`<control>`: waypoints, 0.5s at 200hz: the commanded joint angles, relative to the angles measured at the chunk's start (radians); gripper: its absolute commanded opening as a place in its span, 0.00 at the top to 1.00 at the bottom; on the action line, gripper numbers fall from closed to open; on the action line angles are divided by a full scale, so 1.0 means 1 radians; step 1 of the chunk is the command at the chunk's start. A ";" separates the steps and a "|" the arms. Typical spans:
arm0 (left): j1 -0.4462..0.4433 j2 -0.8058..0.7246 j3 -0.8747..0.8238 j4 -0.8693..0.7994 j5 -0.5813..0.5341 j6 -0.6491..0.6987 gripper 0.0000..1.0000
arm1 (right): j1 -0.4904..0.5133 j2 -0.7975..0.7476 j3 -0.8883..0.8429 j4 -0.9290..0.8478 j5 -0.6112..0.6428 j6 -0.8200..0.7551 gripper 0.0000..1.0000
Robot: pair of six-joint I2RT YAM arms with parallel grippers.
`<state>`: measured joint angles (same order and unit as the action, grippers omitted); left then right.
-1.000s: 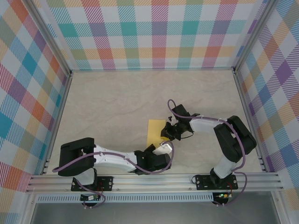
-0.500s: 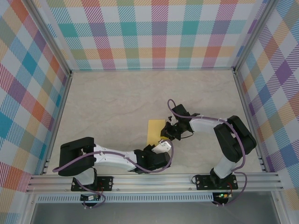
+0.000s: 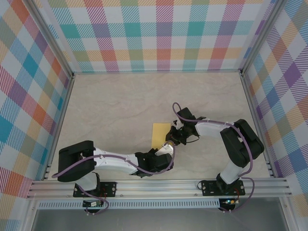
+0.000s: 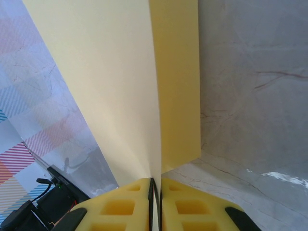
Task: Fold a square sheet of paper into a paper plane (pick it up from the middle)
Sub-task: Third fold the triangle at the center of the table.
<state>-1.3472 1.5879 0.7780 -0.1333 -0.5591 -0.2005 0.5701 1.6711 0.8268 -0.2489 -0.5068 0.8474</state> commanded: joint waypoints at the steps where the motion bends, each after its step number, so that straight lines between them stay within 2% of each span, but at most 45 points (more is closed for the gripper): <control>1: 0.007 0.002 0.006 0.026 0.069 0.022 0.60 | -0.005 0.011 0.029 -0.018 -0.020 -0.022 0.87; 9: 0.004 0.021 0.019 0.020 0.058 0.023 0.58 | -0.005 0.013 0.030 -0.021 -0.021 -0.022 0.87; 22: 0.003 0.045 0.029 0.021 0.032 0.021 0.49 | -0.004 0.013 0.029 -0.023 -0.017 -0.022 0.87; 62: 0.003 0.114 0.072 0.006 -0.122 0.006 0.47 | -0.004 0.010 0.028 -0.029 -0.014 -0.028 0.87; 83: 0.004 0.117 0.074 0.016 -0.160 -0.003 0.54 | -0.004 0.010 0.027 -0.033 -0.013 -0.030 0.87; 100: 0.004 0.107 0.065 0.021 -0.170 -0.007 0.70 | -0.004 0.009 0.026 -0.035 -0.009 -0.032 0.87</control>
<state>-1.3468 1.6997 0.8295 -0.1238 -0.6571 -0.1986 0.5701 1.6730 0.8345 -0.2565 -0.5068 0.8433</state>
